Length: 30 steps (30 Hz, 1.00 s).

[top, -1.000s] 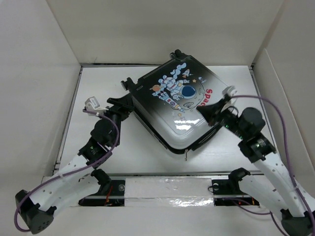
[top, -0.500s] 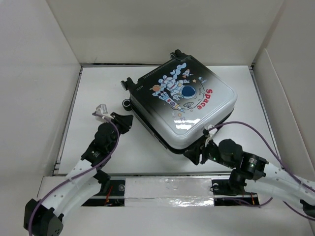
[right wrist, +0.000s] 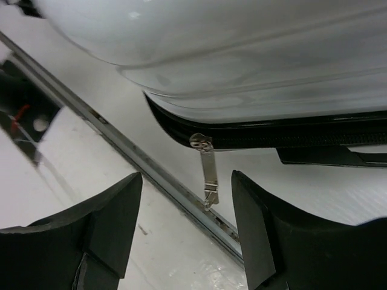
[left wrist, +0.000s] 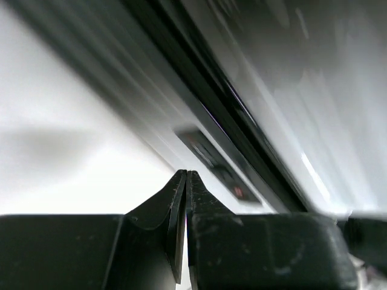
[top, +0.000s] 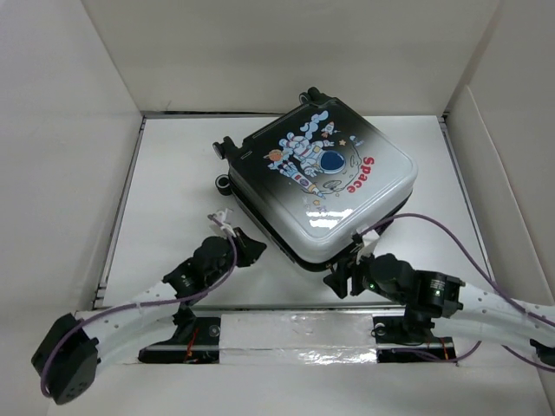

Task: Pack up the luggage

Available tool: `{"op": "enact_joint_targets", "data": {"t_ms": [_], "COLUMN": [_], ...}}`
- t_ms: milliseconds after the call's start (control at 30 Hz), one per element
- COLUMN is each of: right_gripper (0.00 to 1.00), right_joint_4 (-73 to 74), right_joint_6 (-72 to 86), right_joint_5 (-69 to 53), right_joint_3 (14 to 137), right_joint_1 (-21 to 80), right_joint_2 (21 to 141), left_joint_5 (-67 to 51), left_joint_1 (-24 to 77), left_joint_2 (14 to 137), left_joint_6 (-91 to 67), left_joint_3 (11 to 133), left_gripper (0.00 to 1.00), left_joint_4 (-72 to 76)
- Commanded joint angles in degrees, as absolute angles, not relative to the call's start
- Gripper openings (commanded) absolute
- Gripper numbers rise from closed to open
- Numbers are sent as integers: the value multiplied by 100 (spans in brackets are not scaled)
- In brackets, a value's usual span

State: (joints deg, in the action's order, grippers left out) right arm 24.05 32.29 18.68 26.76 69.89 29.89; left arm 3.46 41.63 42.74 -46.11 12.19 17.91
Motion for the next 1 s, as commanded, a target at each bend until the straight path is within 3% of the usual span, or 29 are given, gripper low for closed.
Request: {"op": "enact_joint_targets", "data": {"t_ms": [0,200,433,500,567,700,767,967], "right_gripper": [67,66,47,46,38,8,0,0], "right_joint_4": [2102,1240,818,686,677,773,695,694], "right_joint_6": [3262,2822,2725,2725,2716,2724,2786,2935], "right_joint_5": [2154,1487,1266,1091,1002,896,870,984], "right_joint_3": [2663,2444,2215,2197,2223,2250,2189,2539], "right_joint_1": [6953,6320,6152,6152,6152,6152,6327,7161], "right_joint_2": [3331,3559,3674,3779,3867,3798,3709,4094], "left_joint_5": [997,1407,1204,1169,1178,1125,1116,1028], "left_joint_1": [5250,6125,6337,6337,6337,6337,6337,6337], "left_joint_2": [4587,5369,6108,6266,6441,6635,6732,7241], "left_joint_6": [-4368,-4254,-4175,-4140,-4096,-4061,-4069,-4026], "left_joint_3": [1344,1705,1933,2003,2118,2215,2285,2733], "left_gripper": [0,0,0,0,0,0,0,0], "left_joint_4": [2549,2996,3708,3788,3832,4043,4226,4526]}}
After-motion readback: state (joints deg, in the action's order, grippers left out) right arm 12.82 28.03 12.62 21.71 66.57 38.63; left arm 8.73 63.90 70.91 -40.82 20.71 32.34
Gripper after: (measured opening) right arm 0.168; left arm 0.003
